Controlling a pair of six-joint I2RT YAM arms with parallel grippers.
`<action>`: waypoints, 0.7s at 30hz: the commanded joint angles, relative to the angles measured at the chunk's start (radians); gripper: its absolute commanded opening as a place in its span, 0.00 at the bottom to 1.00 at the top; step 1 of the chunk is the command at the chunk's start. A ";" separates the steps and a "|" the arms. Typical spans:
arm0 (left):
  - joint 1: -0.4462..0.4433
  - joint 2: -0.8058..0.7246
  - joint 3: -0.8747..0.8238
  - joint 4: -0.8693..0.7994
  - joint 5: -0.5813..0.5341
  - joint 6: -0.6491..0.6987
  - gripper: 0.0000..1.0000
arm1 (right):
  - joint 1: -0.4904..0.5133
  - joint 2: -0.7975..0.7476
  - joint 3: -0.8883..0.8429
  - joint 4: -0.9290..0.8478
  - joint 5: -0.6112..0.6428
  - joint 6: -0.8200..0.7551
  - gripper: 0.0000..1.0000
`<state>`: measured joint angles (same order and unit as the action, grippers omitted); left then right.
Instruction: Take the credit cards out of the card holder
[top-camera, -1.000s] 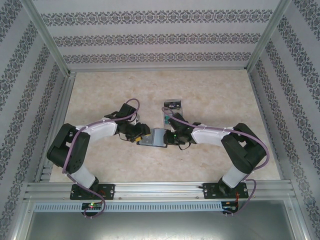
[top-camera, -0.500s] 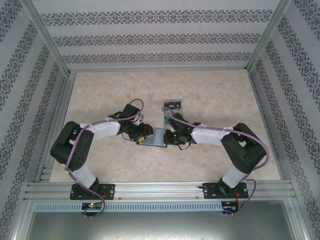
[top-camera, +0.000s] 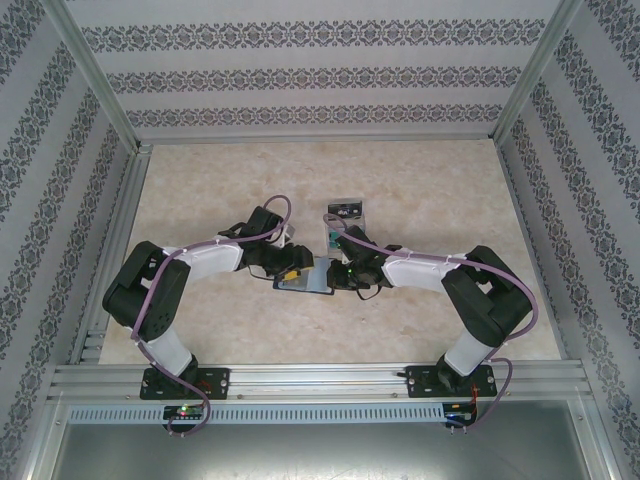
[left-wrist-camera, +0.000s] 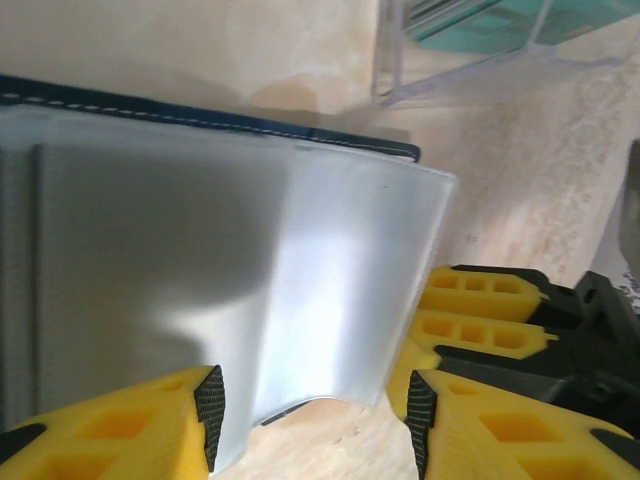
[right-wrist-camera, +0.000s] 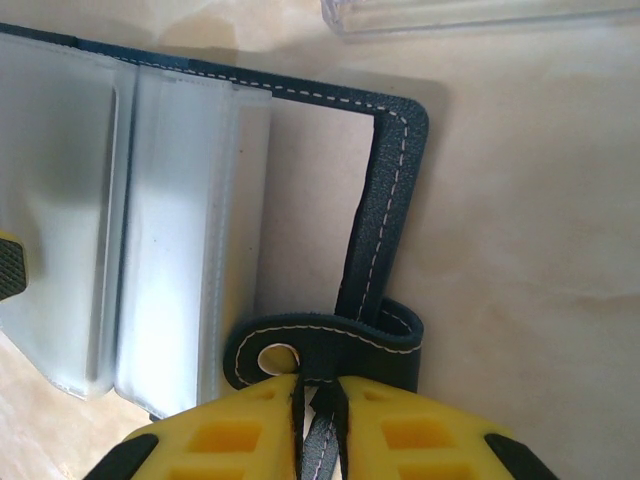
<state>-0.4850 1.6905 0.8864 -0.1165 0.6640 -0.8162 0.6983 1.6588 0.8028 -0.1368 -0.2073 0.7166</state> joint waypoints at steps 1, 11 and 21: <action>-0.018 0.004 0.031 0.055 0.048 -0.009 0.54 | 0.009 0.039 -0.033 -0.016 0.022 0.029 0.20; 0.012 -0.047 0.029 -0.090 -0.129 0.022 0.53 | 0.006 -0.025 -0.019 -0.052 0.048 0.023 0.21; 0.040 -0.026 0.010 -0.106 -0.145 0.054 0.55 | 0.010 -0.014 -0.031 -0.042 0.037 0.034 0.21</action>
<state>-0.4473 1.6657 0.9073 -0.1925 0.5373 -0.7895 0.6983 1.6447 0.7956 -0.1375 -0.1959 0.7349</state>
